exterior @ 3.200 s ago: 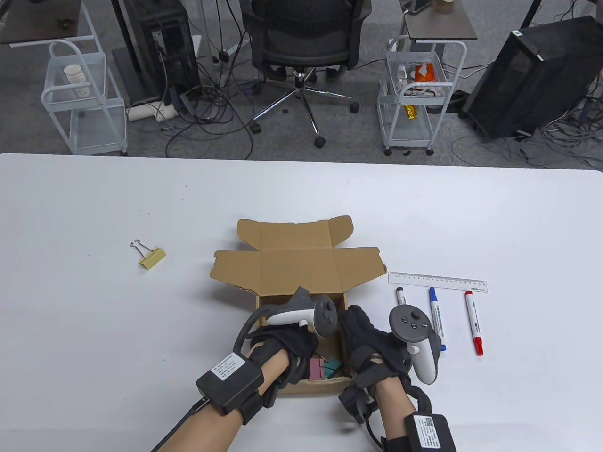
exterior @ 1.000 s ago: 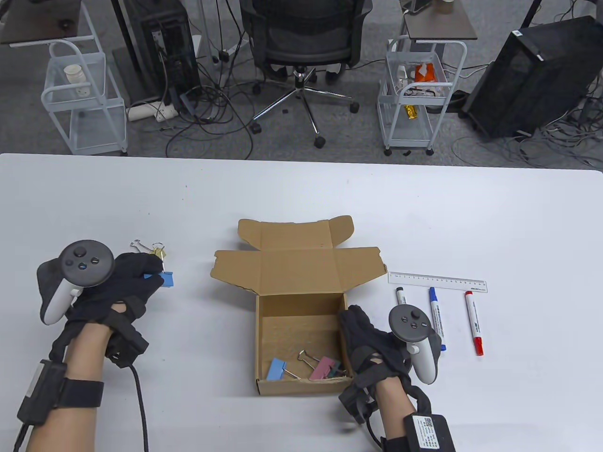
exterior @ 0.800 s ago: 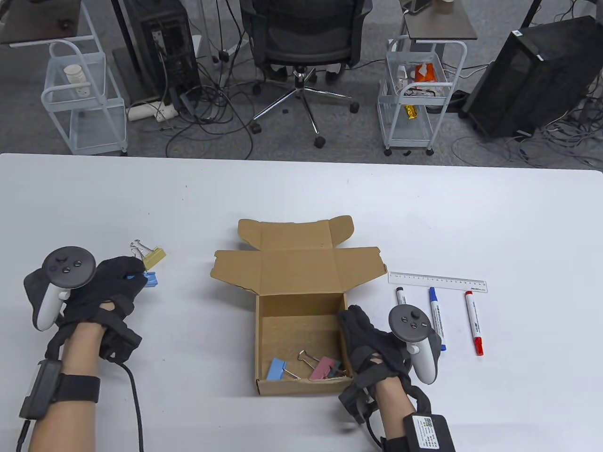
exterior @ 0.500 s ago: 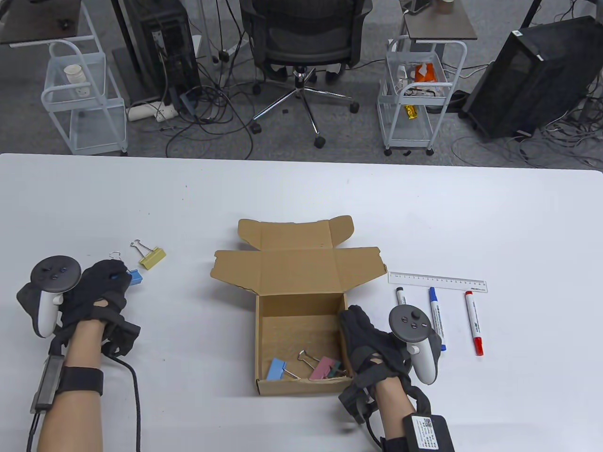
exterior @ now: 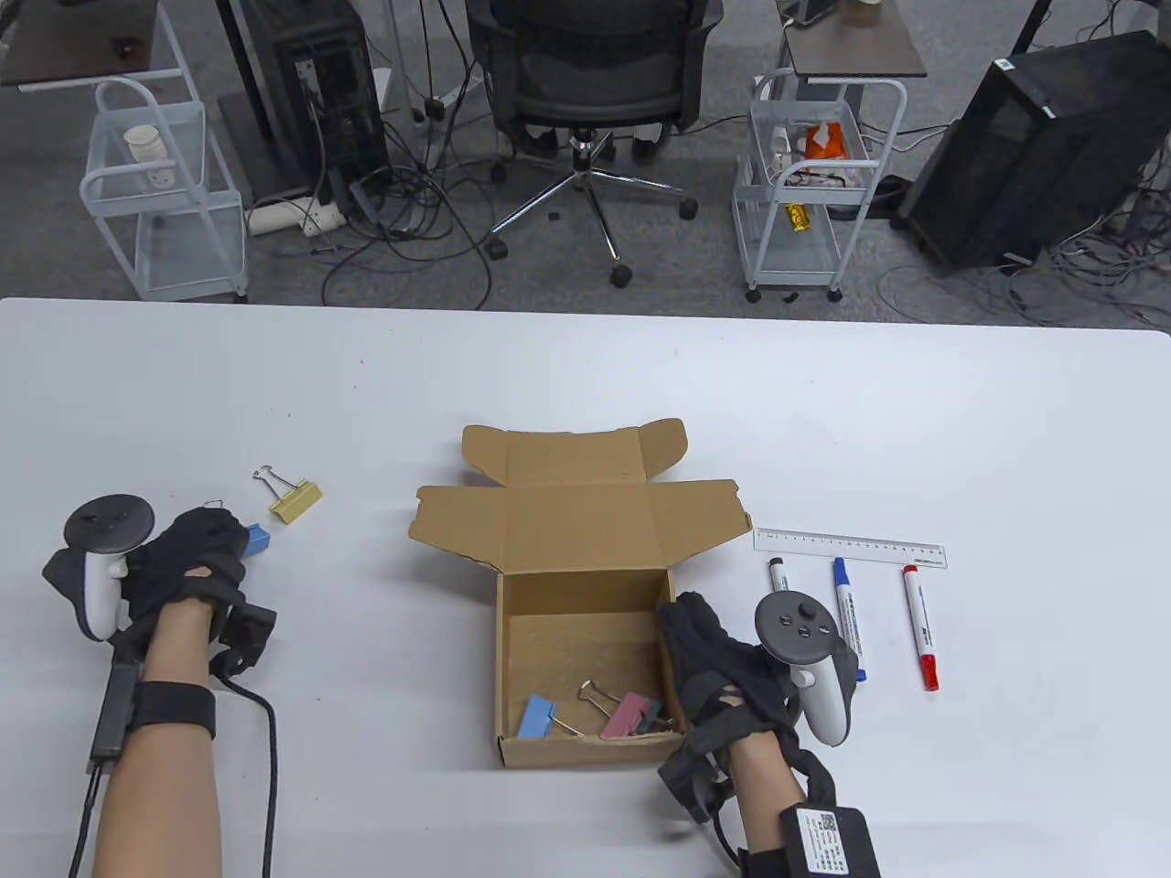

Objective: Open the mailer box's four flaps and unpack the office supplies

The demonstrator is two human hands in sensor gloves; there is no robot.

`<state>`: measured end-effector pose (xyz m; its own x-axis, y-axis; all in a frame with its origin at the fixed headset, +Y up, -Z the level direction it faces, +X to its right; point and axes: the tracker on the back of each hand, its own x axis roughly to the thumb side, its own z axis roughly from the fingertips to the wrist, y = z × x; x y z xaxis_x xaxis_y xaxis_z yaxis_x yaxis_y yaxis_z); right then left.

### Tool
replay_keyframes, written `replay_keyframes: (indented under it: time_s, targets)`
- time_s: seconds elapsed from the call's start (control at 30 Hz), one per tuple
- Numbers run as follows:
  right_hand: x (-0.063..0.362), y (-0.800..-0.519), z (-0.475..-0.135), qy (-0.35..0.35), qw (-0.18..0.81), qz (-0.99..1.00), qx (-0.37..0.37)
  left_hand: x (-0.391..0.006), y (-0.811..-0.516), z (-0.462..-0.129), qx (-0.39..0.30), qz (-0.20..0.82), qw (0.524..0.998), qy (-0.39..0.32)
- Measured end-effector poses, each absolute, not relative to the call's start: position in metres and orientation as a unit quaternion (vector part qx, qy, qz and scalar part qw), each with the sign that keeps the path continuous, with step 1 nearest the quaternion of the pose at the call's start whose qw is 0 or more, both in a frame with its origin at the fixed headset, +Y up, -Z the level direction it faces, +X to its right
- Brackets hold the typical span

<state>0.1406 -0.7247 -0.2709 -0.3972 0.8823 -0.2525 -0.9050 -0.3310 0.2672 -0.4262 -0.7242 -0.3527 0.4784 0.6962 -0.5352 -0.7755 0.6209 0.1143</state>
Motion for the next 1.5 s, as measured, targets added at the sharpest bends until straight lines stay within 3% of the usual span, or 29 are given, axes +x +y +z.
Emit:
replay_keyframes:
  time_s: [0.37, 0.6, 0.8, 1.2, 1.5]
  targets:
    - [0.141, -0.725, -0.271, 0.182, 0.545, 0.818, -0.032, -0.405, -0.717, -0.361, -0.14, 0.31, 0.905, 0.257]
    - [0.141, -0.725, -0.271, 0.182, 0.546, 0.817, -0.032, -0.395, -0.718, -0.365, -0.134, 0.19, 0.934, 0.27]
    - [0.141, -0.725, -0.271, 0.183, 0.546, 0.817, -0.031, -0.39, -0.721, -0.368, -0.144, 0.165, 0.937, 0.271]
    - [0.141, -0.725, -0.271, 0.183, 0.546, 0.817, -0.031, -0.391, -0.718, -0.361, -0.146, 0.191, 0.939, 0.245]
    - [0.141, -0.725, -0.271, 0.182, 0.545, 0.818, -0.032, -0.398, -0.684, -0.337, -0.085, 0.25, 0.944, 0.197]
